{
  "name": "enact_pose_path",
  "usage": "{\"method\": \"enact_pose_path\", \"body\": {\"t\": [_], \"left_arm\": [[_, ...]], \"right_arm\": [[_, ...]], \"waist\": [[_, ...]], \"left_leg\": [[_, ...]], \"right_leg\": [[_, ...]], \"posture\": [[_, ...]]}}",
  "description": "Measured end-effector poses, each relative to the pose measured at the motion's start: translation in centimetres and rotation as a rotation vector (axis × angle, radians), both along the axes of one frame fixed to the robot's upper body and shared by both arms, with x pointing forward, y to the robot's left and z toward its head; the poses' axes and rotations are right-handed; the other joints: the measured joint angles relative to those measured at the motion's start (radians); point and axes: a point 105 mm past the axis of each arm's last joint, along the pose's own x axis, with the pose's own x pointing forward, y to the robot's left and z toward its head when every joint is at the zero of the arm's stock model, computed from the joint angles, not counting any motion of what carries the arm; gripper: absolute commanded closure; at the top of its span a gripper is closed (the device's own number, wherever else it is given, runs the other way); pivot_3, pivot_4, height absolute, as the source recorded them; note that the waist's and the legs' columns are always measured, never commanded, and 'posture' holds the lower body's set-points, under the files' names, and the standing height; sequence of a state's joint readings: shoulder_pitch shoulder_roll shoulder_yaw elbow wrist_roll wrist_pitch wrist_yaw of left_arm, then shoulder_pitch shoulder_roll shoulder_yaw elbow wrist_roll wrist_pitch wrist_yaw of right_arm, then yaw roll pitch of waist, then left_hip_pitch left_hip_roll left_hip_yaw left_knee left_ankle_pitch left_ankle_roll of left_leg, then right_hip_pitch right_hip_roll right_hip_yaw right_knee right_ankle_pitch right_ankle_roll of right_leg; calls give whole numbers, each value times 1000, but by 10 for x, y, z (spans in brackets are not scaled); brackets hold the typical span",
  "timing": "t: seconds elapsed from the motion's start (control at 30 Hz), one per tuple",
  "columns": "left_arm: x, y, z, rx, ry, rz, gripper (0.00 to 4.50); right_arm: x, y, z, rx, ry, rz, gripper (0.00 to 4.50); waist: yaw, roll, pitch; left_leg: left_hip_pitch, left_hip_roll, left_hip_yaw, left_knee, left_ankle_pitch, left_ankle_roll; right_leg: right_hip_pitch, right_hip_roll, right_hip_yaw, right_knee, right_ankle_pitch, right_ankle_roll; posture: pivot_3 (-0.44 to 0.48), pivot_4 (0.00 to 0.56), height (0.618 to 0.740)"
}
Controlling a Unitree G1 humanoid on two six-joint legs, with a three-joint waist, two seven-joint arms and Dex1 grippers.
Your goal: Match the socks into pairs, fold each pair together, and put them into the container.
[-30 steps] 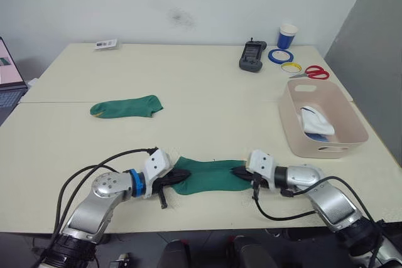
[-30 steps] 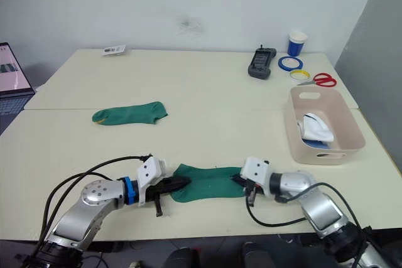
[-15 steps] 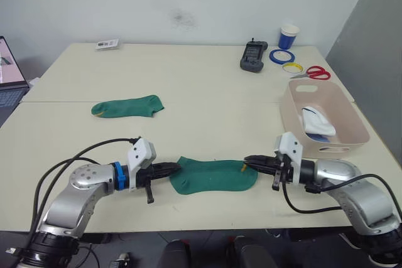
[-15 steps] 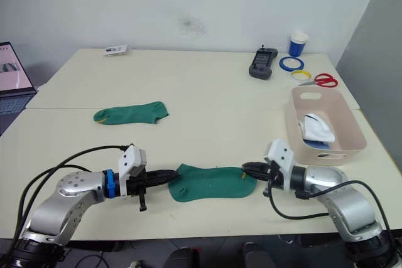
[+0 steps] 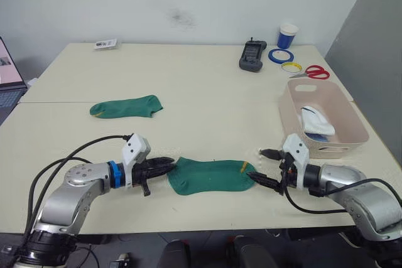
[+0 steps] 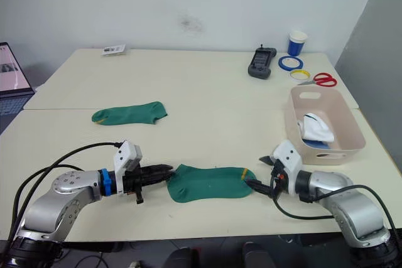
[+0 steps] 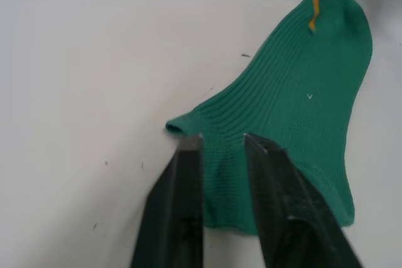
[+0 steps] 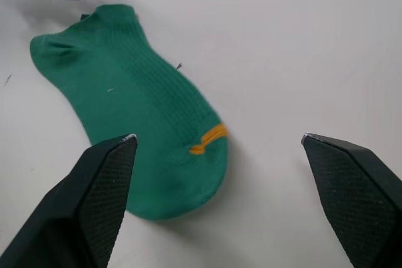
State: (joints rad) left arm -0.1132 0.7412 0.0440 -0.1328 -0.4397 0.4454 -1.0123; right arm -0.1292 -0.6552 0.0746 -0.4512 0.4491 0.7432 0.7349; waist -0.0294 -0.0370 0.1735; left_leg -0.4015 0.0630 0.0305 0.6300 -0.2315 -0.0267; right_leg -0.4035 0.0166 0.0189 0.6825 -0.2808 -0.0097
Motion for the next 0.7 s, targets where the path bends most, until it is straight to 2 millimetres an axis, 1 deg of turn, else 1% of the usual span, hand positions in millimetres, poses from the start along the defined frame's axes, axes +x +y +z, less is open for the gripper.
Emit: {"method": "enact_pose_path", "body": {"t": [0.07, 0.1, 0.13, 0.2, 0.33, 0.43, 0.53, 0.57, 0.63, 0.7], "left_arm": [[5, 4, -4, 19, -6, 27, 1994], [7, 3, -7, 22, -7, 37, 1994], [10, 1, -11, 32, -2, 41, 1958], [14, -3, -16, 39, 3, 39, 1951], [19, -18, -19, 26, 7, 7, 1951], [21, -22, -20, 43, 1, -19, 2576], [18, -24, -22, 44, 12, -46, 3531], [16, -24, -23, 44, 17, -52, 3859], [14, -23, -23, 41, 21, -57, 4474], [10, -22, -23, 36, 32, -59, 4474]], "right_arm": [[0, -2, -7, -12, 29, -10, 0], [-1, -2, -10, -15, 40, -9, 0], [-3, 0, -13, -15, 54, -3, 178], [-5, 0, -17, -12, 68, -6, 616], [-11, 2, -25, -11, 101, -1, 2031], [-16, 4, -31, -13, 126, 7, 3129], [-15, 4, -32, -16, 127, -2, 4223], [-15, 4, -32, -16, 124, -6, 4500], [-12, 4, -31, -18, 115, -16, 4500], [-8, 3, -28, -21, 100, -24, 4500]], "waist": [[1, 0, 0], [1, 0, 0], [1, 0, 0], [1, 0, 0], [1, 0, 0], [0, 0, 0], [-1, 0, 0], [-1, 0, 0], [-1, 0, 0], [-2, 0, 0]], "left_leg": [[0, 0, 0, 0, 0, 0], [0, 0, 0, 0, 0, 0], [0, 0, 1, 0, 0, 0], [-1, 0, 0, 0, 0, 0], [-1, -1, 1, 0, 0, 0], [0, -1, 1, 0, 0, 0], [0, -1, 0, 0, 0, 0], [0, -1, 0, 0, 0, 0], [0, 0, 0, 0, 0, 0], [0, 0, 0, 0, 0, 0]], "right_leg": [[0, 0, 0, 0, 0, 0], [0, 0, 0, 0, 0, 1], [0, 0, 0, 0, 0, 1], [0, 0, 0, 0, 0, 1], [0, 0, 0, 0, 0, 1], [0, 0, 0, 0, 0, 1], [0, 0, 0, 1, 0, 1], [0, 0, 0, 1, 1, 1], [0, 0, 0, 1, 0, 1], [0, 0, 1, 1, 0, 1]], "posture": [[0, 150, 740], [0, 150, 740], [0, 150, 740], [0, 150, 740], [0, 150, 740], [0, 150, 740], [0, 150, 740], [0, 150, 740], [0, 150, 740], [0, 150, 740]]}}
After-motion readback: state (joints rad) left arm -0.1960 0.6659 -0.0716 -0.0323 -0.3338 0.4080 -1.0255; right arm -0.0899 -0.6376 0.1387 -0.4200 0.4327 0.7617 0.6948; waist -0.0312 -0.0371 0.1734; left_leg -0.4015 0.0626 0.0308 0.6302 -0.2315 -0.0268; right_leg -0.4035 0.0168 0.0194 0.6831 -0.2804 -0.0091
